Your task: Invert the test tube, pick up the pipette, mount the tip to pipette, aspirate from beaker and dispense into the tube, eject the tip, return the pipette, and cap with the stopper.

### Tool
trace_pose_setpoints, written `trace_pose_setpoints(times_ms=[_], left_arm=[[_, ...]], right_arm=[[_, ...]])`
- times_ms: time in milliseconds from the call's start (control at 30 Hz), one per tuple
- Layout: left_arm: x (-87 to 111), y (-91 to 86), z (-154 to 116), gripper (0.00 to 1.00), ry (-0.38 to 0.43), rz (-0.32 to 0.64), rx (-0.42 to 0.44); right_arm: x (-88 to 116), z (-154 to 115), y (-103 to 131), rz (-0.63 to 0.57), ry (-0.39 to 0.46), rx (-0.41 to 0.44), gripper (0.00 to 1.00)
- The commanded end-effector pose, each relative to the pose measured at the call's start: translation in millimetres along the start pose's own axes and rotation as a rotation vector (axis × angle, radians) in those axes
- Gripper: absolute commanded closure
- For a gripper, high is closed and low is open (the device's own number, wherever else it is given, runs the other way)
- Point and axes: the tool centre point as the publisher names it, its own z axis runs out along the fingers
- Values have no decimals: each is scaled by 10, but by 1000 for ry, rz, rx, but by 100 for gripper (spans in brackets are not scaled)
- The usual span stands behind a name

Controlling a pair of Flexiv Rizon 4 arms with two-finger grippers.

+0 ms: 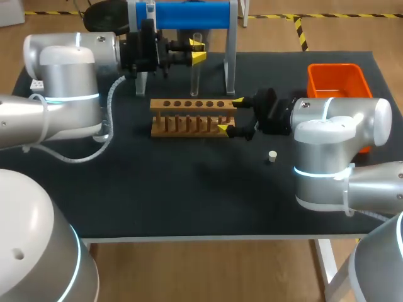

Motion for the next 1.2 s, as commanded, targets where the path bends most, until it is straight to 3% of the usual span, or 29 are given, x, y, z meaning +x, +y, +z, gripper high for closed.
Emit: trace_pose_setpoints(times_ms=[33,1200], left_arm=[[-47,91,79,100,28,23,13],[-75,501,124,100,48,-19,21]], right_arm=[[2,2,-5,0,-1,-1,0],[2,2,-5,0,-1,-1,0]])
